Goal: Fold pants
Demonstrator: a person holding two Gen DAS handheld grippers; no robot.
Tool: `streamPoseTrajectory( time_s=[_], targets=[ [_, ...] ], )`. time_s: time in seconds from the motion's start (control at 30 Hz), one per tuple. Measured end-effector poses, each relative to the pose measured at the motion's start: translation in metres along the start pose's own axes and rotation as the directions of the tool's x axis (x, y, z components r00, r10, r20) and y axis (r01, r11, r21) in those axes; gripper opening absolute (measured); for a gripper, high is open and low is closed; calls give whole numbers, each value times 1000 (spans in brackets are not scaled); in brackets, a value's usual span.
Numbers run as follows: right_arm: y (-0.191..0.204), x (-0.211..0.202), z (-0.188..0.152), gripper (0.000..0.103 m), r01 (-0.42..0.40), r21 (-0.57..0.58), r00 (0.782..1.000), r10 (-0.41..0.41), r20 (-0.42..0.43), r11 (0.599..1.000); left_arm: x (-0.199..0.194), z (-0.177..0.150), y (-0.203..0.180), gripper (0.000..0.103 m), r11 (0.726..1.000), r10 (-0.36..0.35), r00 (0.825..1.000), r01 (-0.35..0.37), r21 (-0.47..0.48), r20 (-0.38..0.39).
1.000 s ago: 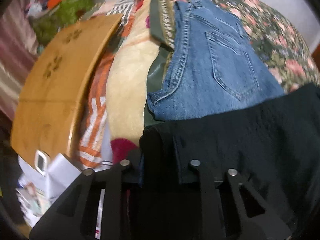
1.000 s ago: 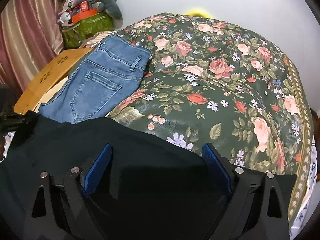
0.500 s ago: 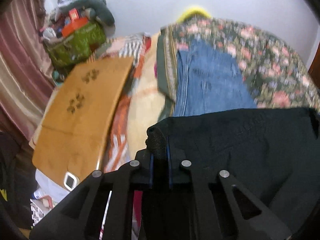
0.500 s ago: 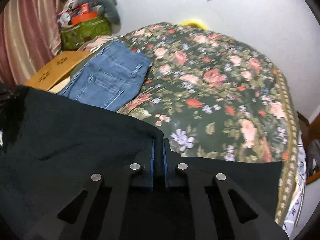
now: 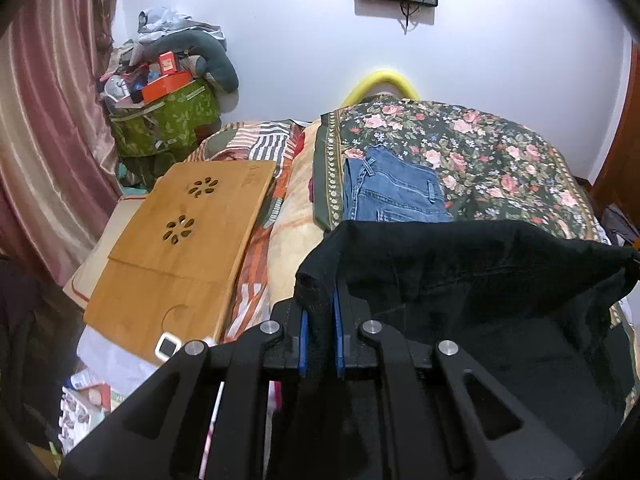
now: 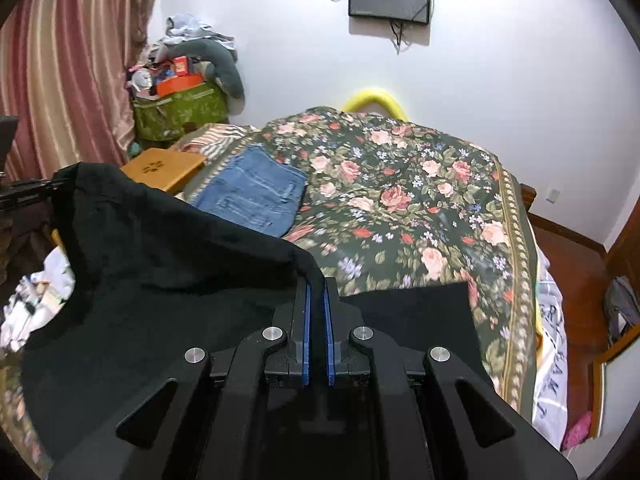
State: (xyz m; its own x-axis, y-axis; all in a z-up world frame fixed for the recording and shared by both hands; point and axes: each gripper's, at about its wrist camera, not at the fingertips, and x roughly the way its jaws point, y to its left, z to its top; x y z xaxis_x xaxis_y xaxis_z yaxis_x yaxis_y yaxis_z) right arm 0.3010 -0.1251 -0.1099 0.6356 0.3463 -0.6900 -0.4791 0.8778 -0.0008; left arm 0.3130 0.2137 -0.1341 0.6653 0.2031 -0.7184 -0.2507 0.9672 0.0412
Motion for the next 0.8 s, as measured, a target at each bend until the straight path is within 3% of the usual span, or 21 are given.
streamPoseTrajectory(
  time_s=[0.23, 0.43, 0.8],
  targets=[
    [24, -58, -34, 4, -57, 20, 998, 56, 21, 998, -48, -44, 17, 10, 1000, -15, 1000, 15, -23, 4],
    [44, -82, -72, 4, -98, 48, 995, 98, -9, 994, -66, -93, 25, 10, 1000, -4, 1000, 4, -21, -29],
    [52, -83, -136, 4, -118, 160, 987, 133, -89, 980, -54, -185, 41, 10, 995, -47, 977, 28, -92, -207]
  ],
)
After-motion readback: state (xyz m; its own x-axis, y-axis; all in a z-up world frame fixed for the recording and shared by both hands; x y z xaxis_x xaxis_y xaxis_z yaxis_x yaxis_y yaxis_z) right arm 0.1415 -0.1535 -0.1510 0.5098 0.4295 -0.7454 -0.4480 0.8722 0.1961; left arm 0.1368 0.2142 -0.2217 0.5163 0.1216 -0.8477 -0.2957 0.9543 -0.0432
